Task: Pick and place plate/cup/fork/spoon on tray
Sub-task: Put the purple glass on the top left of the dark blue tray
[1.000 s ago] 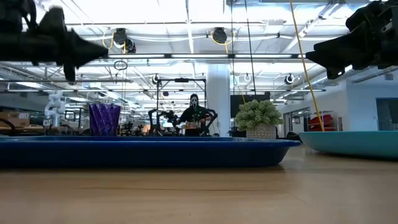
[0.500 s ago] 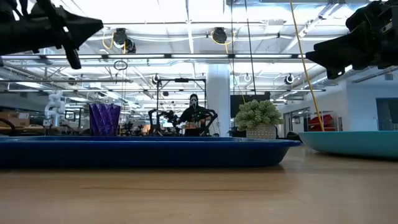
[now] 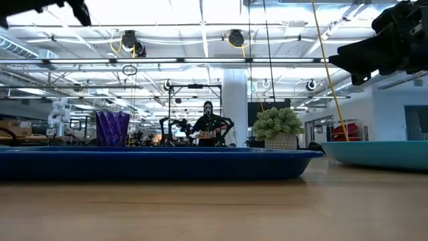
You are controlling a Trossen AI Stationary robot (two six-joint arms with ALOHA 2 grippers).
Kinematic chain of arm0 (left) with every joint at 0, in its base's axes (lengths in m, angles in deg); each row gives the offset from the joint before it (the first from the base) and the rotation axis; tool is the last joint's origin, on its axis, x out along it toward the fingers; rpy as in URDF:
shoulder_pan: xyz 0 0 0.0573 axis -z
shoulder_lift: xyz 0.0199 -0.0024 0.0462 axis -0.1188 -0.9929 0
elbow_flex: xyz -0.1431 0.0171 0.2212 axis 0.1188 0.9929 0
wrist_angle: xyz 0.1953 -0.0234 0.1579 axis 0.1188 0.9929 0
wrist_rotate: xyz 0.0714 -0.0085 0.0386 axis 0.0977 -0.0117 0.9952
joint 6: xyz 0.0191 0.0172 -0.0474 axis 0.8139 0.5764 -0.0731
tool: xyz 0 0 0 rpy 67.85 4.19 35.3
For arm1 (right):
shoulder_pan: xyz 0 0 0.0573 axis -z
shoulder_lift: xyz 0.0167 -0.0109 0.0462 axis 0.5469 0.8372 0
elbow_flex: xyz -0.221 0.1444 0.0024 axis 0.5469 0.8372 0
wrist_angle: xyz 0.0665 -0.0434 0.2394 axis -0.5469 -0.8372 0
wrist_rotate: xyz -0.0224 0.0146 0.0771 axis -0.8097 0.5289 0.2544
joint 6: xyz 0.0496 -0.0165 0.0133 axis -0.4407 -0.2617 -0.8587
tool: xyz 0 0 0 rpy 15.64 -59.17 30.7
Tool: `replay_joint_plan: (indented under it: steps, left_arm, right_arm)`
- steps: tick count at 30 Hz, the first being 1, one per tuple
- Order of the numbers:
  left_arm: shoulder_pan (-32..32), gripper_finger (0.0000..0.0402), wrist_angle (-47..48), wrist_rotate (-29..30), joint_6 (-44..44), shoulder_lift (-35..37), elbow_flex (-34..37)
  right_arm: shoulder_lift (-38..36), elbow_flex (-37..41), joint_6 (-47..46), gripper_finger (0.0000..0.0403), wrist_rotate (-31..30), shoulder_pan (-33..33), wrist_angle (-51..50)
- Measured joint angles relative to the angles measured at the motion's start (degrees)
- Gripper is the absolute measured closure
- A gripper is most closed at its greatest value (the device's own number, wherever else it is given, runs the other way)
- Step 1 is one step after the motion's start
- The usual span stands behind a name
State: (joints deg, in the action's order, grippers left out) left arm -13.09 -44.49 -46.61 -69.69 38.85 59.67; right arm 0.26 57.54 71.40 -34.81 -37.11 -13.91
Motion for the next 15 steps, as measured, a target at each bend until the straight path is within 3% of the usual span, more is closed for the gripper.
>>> replay_joint_plan:
  steps: [10, 15]
  left_arm:
    - [0.0, 0.0364, 19.4, 8.7, 8.8, -19.3, -16.0]
    - [-0.3, 0.0364, 18.7, 9.2, 11.7, -24.5, -17.8]
  right_arm:
    - [0.0, 0.0, -5.5, 0.0252, -0.3, 0.0, 4.8]
    - [0.0, 0.0, 0.2, 0.0252, -10.7, 0.0, 8.6]
